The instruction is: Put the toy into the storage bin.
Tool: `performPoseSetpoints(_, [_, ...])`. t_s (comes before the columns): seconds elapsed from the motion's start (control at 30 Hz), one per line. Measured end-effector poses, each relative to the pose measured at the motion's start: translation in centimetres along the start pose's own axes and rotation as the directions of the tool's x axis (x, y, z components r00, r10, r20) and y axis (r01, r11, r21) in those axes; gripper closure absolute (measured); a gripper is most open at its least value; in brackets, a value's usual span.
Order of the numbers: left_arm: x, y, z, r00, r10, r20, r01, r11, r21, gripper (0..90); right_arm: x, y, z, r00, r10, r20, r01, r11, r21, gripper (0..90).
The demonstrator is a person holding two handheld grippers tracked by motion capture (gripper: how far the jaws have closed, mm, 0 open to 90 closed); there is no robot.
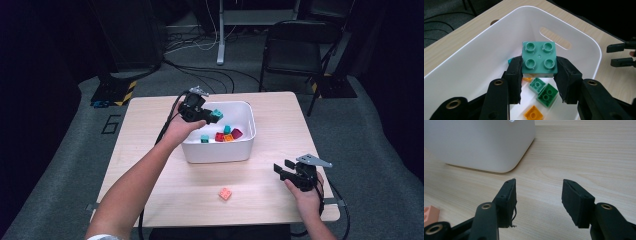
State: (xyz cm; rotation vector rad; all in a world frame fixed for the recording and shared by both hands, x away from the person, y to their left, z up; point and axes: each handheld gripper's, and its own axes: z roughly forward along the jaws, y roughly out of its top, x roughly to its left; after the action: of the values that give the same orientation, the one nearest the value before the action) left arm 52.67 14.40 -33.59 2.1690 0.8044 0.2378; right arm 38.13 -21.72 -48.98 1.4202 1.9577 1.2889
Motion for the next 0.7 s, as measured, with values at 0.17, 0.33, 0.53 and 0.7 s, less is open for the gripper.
performPoseSetpoints(0.17, [0.7,0.2,2.0,1.0,0.005,-0.002,-0.005,1.0,0.007,58.8,0.1,0.0,0.0,1.0,0.001,-0.002,-0.001,1.0,0.003,45.0])
performPoseSetpoints(0.33, [1.4,0.2,3.3,1.0,0.004,-0.005,-0.004,0.9999,0.011,58.7,0.0,0.0,0.0,1.0,0.002,-0.004,-0.002,1.0,-0.001,45.0])
performPoseSetpoints(0.53, [2.3,0.2,4.6,0.9993,-0.026,-0.027,0.026,0.9994,0.023,58.7,0.0,0.1,0.0,0.9999,0.0,-0.01,0.0,1.0,-0.001,45.0])
performPoseSetpoints(0.7, [2.7,0.2,5.8,0.9985,-0.034,-0.042,0.035,0.999,0.028,58.7,0.0,0.1,0.0,0.9999,-0.001,-0.013,0.001,1.0,-0.002,45.0])
